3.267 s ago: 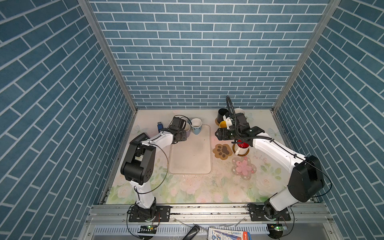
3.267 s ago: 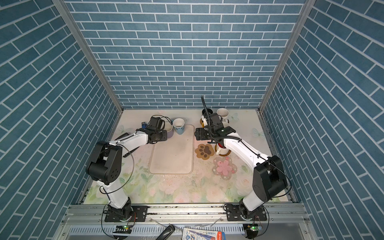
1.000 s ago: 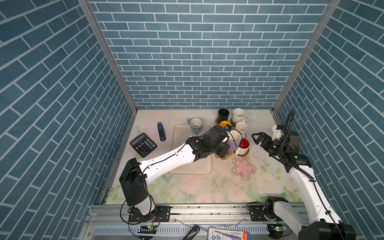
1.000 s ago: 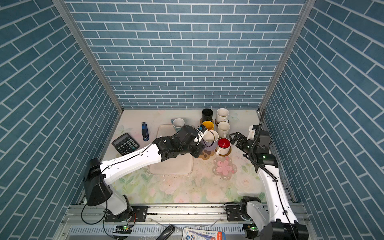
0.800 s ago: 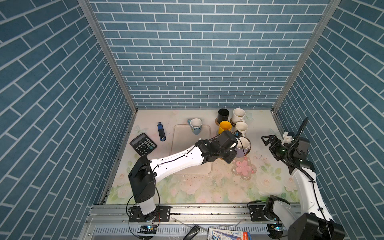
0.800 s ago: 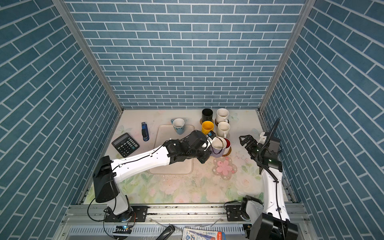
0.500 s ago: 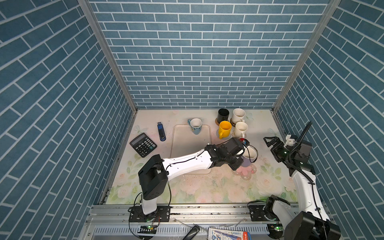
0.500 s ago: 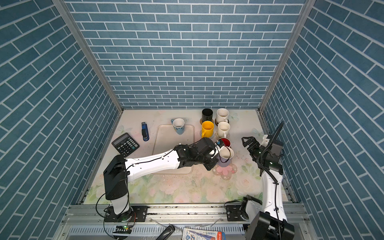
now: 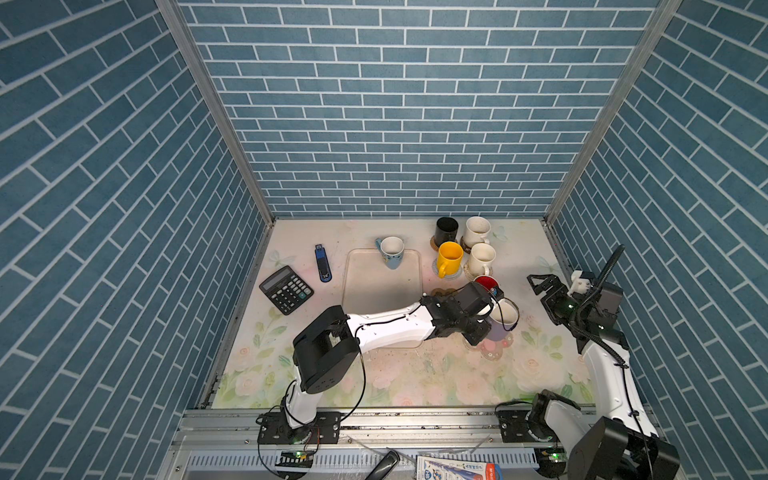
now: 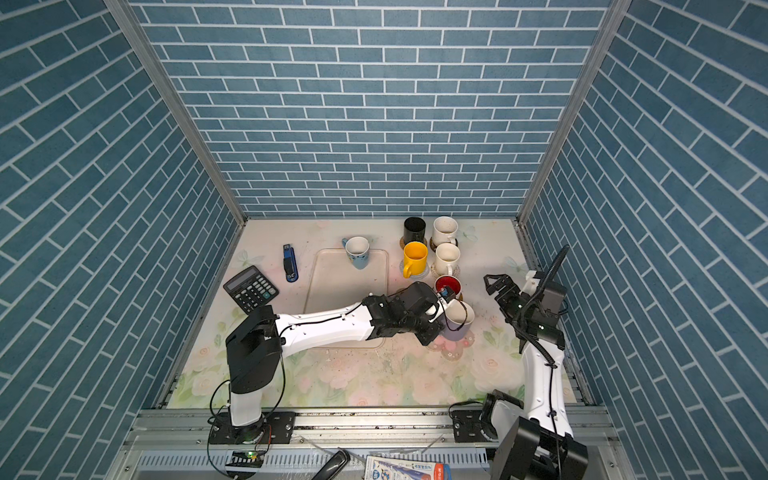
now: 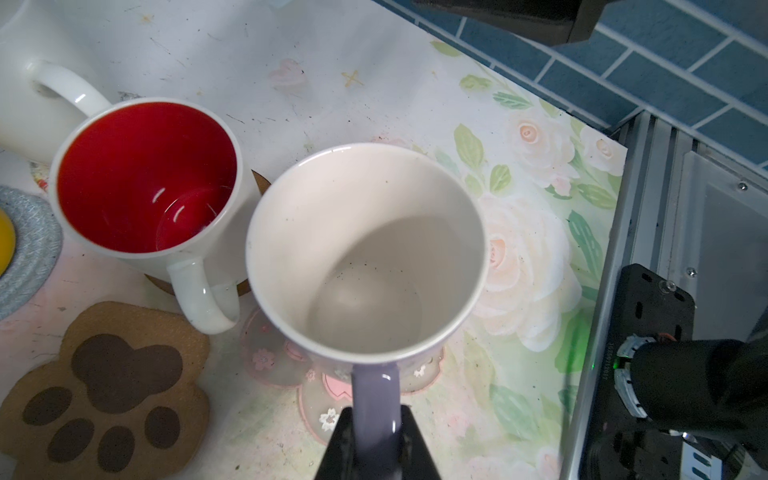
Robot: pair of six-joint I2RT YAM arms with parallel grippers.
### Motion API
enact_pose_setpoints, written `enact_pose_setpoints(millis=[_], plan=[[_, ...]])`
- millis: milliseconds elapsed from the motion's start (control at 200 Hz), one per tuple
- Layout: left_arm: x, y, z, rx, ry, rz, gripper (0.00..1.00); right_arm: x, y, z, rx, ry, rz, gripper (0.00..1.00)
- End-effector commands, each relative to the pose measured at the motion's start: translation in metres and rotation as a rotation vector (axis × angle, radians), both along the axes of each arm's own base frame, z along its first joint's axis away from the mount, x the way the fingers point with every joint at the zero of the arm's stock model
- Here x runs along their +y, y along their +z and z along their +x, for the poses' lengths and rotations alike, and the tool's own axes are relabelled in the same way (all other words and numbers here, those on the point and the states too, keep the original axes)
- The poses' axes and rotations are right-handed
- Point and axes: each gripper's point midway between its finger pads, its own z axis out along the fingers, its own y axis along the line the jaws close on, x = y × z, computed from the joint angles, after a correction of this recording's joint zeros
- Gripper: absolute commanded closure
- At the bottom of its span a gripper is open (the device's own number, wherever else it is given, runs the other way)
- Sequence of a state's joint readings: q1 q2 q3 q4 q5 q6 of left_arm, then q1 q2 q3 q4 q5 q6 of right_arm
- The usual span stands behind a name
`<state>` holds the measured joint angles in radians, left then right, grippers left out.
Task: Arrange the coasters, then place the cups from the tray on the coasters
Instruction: 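Carry the lavender mug toward the pink flower coaster while the right arm swings aside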
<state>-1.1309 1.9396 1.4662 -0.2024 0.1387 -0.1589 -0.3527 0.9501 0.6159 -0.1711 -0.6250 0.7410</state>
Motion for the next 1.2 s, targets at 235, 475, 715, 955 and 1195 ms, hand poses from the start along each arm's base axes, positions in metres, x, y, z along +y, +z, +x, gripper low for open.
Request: enact_pose_setpoints(millis=[235,475,715,955,1195], plan=[[-0.014,0.008,0.005,-0.088,-0.022,-0.109,1.0,0.005,0.005,0.0,-0.04,0.014,0.041,0.01],[-0.015,-0.012,0.004,-0.073,-0.029,-0.097,1.0,0.007,0.008,0.0,-0.061,0.027,0.035,0.01],[-0.008,-0.025,0.003,-0.071,-0.019,-0.081,1.0,0.007,0.01,-0.001,-0.085,0.028,0.022,0.01],[0.0,-0.036,0.002,-0.066,-0.007,-0.046,0.99,0.008,0.013,-0.002,-0.095,0.033,0.01,0.01],[0.005,-0.034,0.002,-0.081,0.0,-0.034,0.85,0.008,0.012,-0.003,-0.095,0.034,0.009,0.01]])
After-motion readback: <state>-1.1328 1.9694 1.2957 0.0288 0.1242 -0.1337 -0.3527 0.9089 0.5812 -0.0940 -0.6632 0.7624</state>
